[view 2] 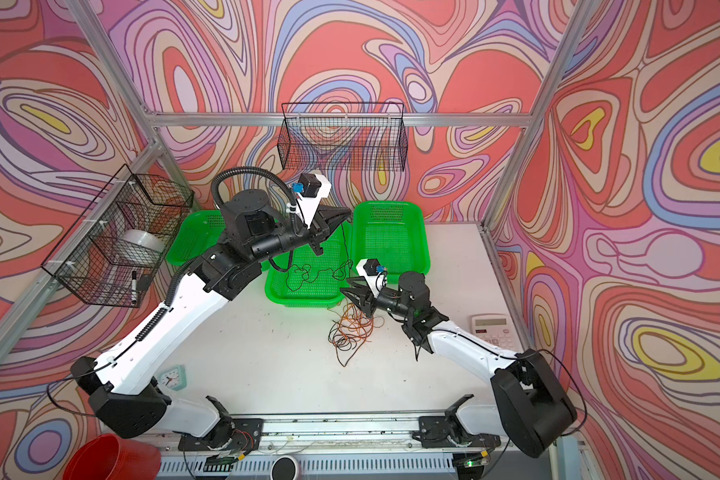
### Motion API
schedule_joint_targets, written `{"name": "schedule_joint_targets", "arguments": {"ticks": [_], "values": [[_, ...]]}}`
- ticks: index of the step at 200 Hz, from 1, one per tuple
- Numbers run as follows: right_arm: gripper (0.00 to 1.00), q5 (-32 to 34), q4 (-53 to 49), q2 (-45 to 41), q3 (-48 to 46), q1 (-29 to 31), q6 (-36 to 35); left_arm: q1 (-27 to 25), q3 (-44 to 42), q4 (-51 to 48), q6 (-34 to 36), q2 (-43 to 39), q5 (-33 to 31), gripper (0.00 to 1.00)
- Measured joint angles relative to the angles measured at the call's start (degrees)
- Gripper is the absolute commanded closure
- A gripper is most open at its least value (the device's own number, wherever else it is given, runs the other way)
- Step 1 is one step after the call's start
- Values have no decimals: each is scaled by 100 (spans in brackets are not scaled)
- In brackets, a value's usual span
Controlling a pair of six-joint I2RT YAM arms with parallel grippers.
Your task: Untangle the cables
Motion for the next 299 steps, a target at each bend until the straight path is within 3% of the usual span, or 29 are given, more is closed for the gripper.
{"name": "schedule_joint_targets", "arguments": {"ticks": [12,61,118,142,151,177,194,213,223,257,299], "values": [[100,72,125,-24,-4,0,42,0,9,2,26,0,-7,100],[100,433,83,-573,-168,0,-140,85,-352,17,96,-164,-157,100],[100,769,-1311,-1169,-46,0,-503,903,-2094,909,-710,-673,87,100],[100,769,-2223,-1067,409,-2,-619,1023,-2990,1499,-1115,-667,417,57],[100,778,-2468,-1036,538,0,-647,1080,-3366,1751,-1266,-667,520,46],[100,907,-3067,-1008,726,0,-717,1207,-4131,2009,-1338,-671,442,29],[100,988,-3416,-964,824,0,-796,1213,-4271,1963,-1152,-717,269,25],[100,1121,-3716,-872,951,0,-879,1209,-4282,1838,-820,-960,28,12],[100,1211,-3836,-822,1023,-2,-916,1207,-4282,1749,-638,-1152,-107,14],[100,1370,-4017,-623,1233,0,-994,1115,-4245,1515,-337,-1495,-146,37],[100,1521,-4044,-579,1237,-2,-1191,621,-3670,1237,-584,-863,400,36]]}}
